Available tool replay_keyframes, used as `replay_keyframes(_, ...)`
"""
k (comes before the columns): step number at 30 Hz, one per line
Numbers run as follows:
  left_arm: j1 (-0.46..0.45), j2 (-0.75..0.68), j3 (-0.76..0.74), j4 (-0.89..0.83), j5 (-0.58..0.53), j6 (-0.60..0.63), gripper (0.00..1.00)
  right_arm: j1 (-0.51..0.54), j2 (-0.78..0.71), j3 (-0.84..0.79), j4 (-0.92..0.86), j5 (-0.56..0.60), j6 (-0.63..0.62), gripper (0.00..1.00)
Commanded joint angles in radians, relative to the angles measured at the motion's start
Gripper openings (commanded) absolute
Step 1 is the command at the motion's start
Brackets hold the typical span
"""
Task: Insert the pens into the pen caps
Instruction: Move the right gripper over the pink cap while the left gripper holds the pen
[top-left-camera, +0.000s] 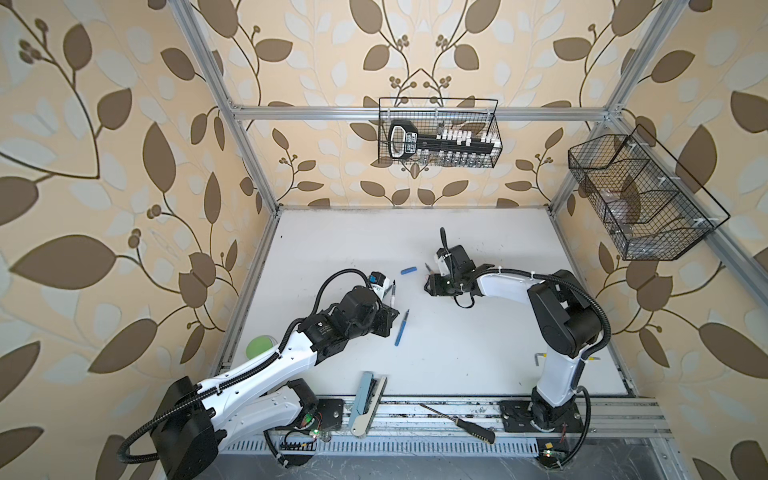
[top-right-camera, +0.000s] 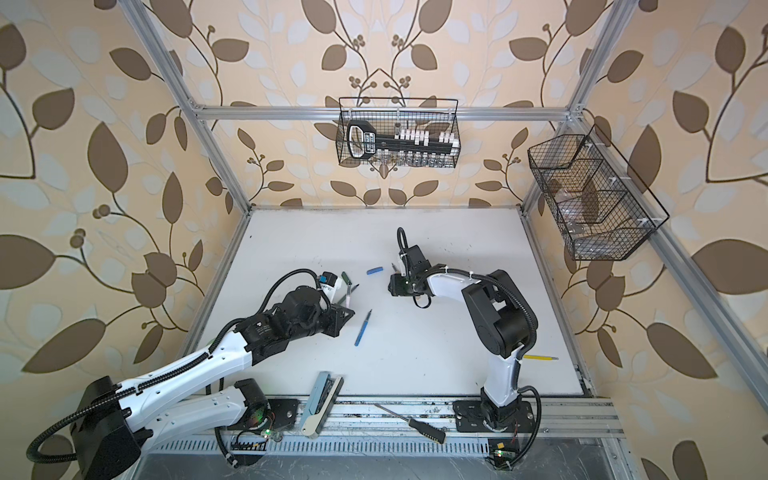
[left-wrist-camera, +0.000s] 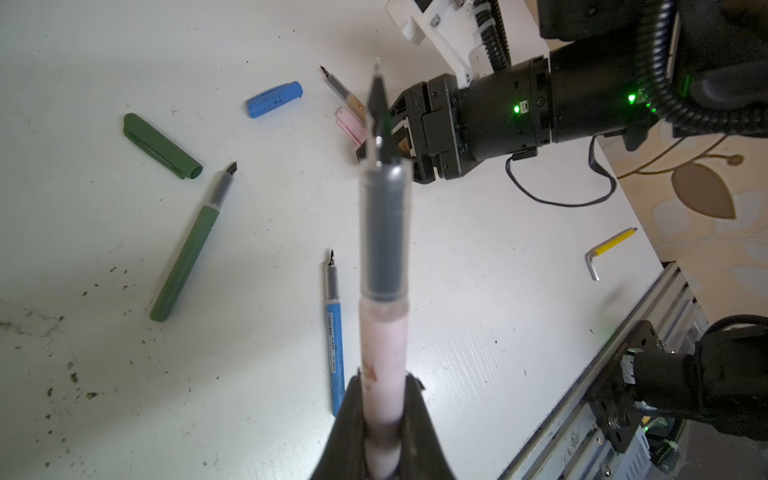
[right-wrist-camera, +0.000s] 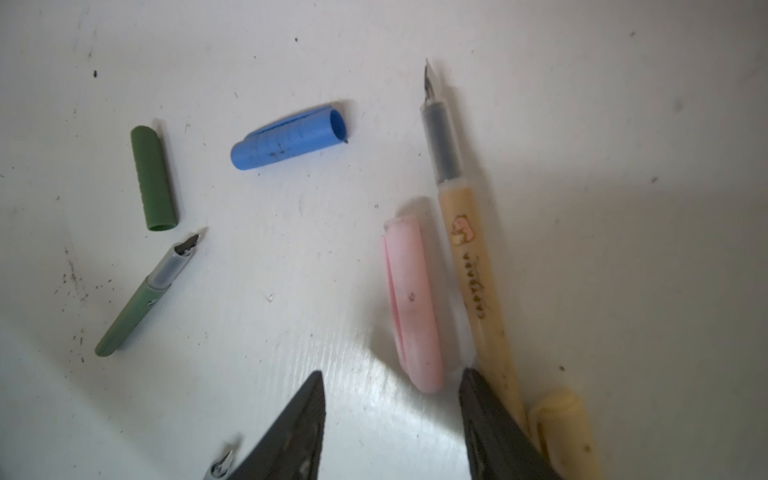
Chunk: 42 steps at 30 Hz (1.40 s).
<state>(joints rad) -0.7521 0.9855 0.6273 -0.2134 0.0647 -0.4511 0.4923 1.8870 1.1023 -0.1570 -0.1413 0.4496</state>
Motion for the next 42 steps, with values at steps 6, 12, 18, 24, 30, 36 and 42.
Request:
replay_keyframes(6, 0.003, -0.038, -0.014, 0.002, -0.029, 0.028, 0.09, 0.006, 0.082, 0.124, -0.129, 0.092, -0.099, 0.54)
replay_keyframes(12, 0.002, -0.048, -0.017, 0.003, -0.033, 0.038, 0.09, 0.018, 0.138, 0.218, -0.197, 0.123, -0.152, 0.53)
replay_keyframes(18, 0.002, -0.052, -0.016, -0.006, -0.041, 0.045, 0.09, 0.033, 0.192, 0.309, -0.289, 0.157, -0.189, 0.48)
replay_keyframes(24, 0.002, -0.056, -0.017, -0.017, -0.047, 0.05, 0.09, 0.025, 0.201, 0.33, -0.31, 0.112, -0.2, 0.38)
replay_keyframes(30, 0.003, -0.057, -0.015, -0.018, -0.053, 0.055, 0.09, 0.023, 0.214, 0.36, -0.289, 0.057, -0.216, 0.43)
replay_keyframes(36, 0.002, -0.062, -0.011, -0.032, -0.054, 0.056, 0.09, 0.026, 0.254, 0.404, -0.287, -0.038, -0.22, 0.44)
replay_keyframes(42, 0.002, -0.07, -0.012, -0.035, -0.054, 0.056, 0.09, 0.045, 0.247, 0.389, -0.295, -0.098, -0.23, 0.43)
